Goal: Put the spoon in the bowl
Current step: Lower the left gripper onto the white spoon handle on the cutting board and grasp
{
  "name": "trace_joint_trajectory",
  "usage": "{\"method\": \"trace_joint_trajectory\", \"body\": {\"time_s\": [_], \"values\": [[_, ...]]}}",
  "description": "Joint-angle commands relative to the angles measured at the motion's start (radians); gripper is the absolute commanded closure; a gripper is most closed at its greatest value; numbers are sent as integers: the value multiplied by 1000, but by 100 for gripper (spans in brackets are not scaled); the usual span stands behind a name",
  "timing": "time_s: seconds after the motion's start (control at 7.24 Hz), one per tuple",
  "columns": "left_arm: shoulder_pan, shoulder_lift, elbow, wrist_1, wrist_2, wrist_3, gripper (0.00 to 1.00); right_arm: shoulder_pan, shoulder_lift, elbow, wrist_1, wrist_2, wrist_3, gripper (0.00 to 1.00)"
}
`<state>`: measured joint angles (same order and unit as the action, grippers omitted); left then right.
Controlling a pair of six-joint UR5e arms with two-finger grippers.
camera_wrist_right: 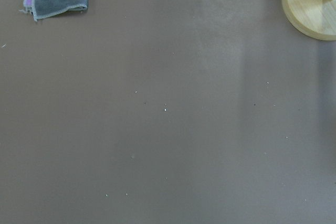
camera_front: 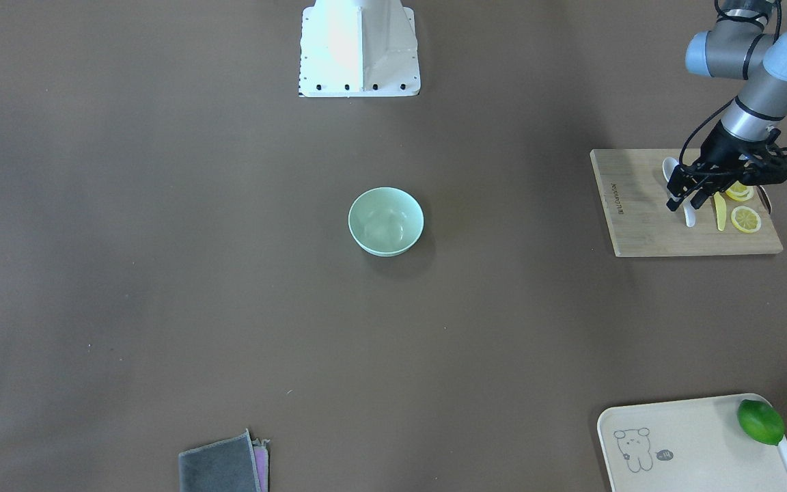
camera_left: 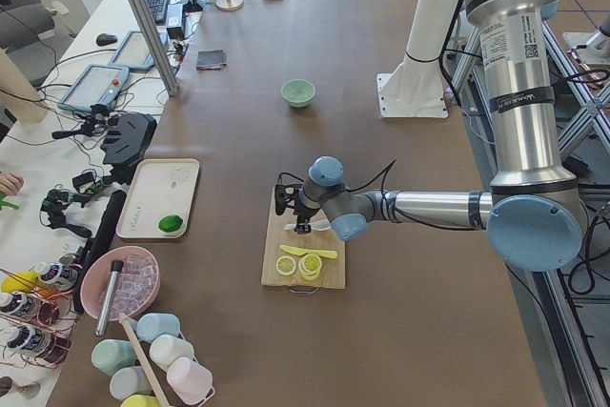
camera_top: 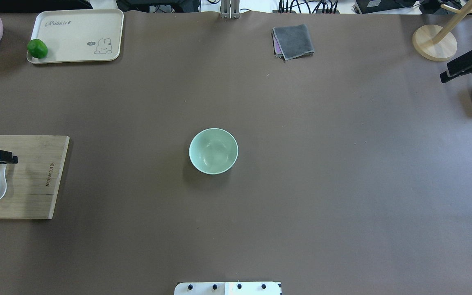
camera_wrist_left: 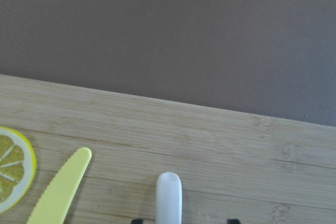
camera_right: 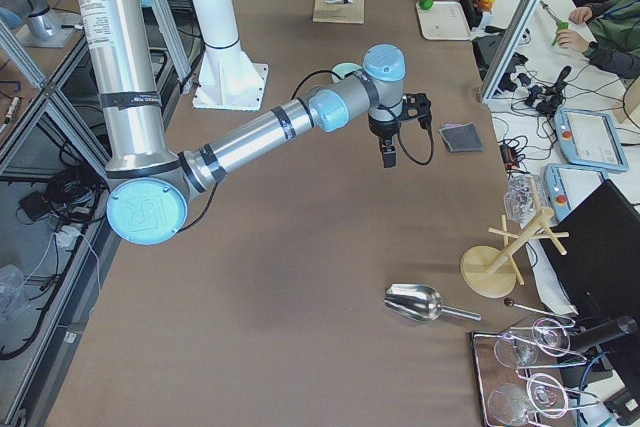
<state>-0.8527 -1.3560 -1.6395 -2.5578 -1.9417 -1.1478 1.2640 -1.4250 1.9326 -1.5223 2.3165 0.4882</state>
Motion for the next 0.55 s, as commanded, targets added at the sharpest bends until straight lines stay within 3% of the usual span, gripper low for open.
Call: {"method": "trace_joint_trajectory", "body": {"time_s": [0.0, 0.28, 0.41], "values": [[4, 2, 7, -1, 4, -1, 55, 0, 0, 2, -1, 0, 4, 0], [3, 3, 6, -2, 4, -1, 94, 0, 0, 3, 1, 0, 6, 0], [3, 3, -5, -12, 3, -3, 100, 0, 0, 5, -1, 0, 6, 0]]}}
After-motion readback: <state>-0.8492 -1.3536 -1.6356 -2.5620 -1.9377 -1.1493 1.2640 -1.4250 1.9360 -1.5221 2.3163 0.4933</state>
